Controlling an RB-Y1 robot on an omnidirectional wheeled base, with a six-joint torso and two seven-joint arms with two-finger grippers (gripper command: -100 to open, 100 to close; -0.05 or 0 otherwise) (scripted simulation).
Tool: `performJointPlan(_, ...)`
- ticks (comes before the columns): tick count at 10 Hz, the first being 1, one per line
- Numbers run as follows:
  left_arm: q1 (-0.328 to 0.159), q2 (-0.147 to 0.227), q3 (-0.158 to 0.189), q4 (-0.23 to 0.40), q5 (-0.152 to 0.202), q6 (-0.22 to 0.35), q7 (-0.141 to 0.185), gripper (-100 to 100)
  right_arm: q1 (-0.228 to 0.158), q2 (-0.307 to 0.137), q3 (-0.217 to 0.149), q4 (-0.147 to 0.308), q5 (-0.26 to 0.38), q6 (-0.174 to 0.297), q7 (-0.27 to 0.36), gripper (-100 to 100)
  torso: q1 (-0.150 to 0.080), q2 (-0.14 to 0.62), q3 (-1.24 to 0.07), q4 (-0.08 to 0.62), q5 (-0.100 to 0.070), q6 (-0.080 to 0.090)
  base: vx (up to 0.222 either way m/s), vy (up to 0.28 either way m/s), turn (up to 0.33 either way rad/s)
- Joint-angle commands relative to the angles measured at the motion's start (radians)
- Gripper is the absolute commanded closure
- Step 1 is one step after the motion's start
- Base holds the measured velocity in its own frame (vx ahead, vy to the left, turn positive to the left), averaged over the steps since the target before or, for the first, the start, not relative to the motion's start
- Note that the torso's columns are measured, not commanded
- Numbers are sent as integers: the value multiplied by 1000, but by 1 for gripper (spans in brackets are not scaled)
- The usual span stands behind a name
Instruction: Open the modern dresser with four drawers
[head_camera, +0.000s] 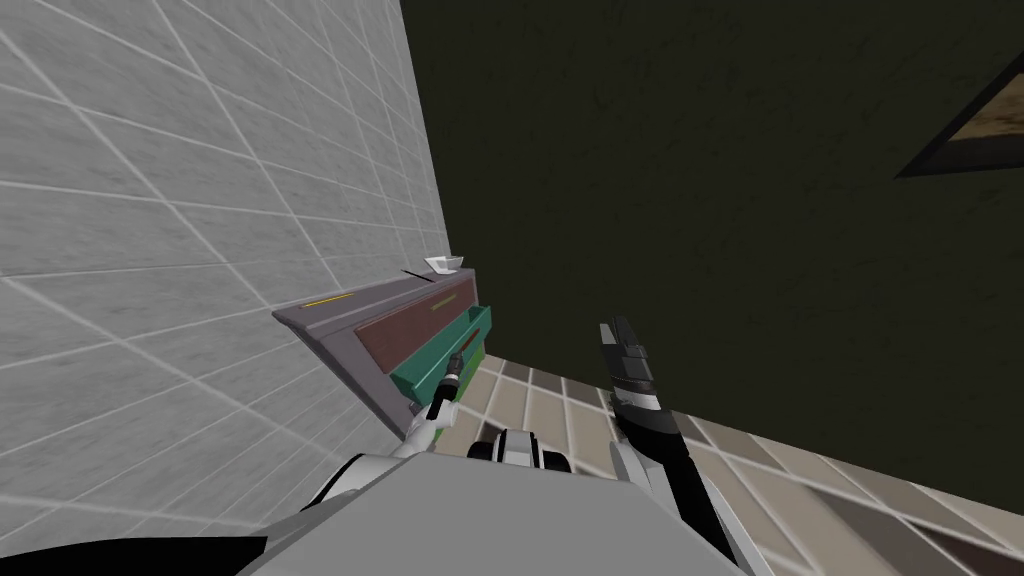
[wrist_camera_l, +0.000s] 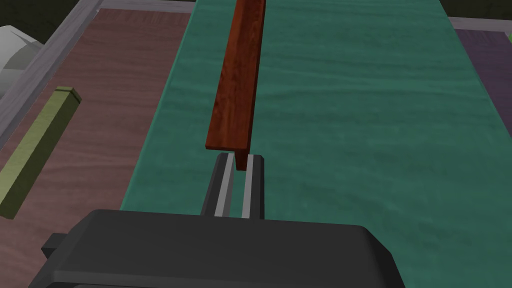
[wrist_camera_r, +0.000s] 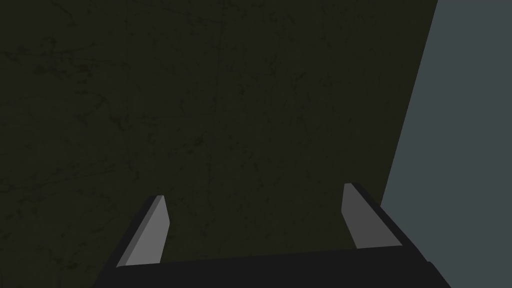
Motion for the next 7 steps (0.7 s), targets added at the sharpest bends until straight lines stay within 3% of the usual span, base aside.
performJointPlan(1,-6,-13,-1,-24,-56,23,34,-100,0,0,0,0,0,0,0,0,10,-4,-2,-4,4,-3,23,-9,132)
performJointPlan(2,-6,-13,-1,-24,-56,23,34,-100,0,0,0,0,0,0,0,0,18,-9,-5,-7,8,-2,18,31,-23)
performJointPlan(3,-12,-27,-1,-48,-103,46,69,-100,0,-1,0,0,0,0,0,0,18,-10,-6,-8,8,-2,26,28,270)
performJointPlan(4,-12,-27,-1,-48,-111,46,69,-100,0,-1,-1,0,0,0,0,0,13,-9,-5,-7,6,-4,26,5,152)
performJointPlan(5,-18,-40,-2,-73,-151,69,103,-100,0,0,0,0,0,0,0,0,8,-7,-4,-7,5,-2,30,-10,251)
performJointPlan(7,-18,-40,-2,-73,-167,69,103,-100,0,0,0,0,0,0,0,0,7,-5,-3,-6,4,-1,16,-21,56)
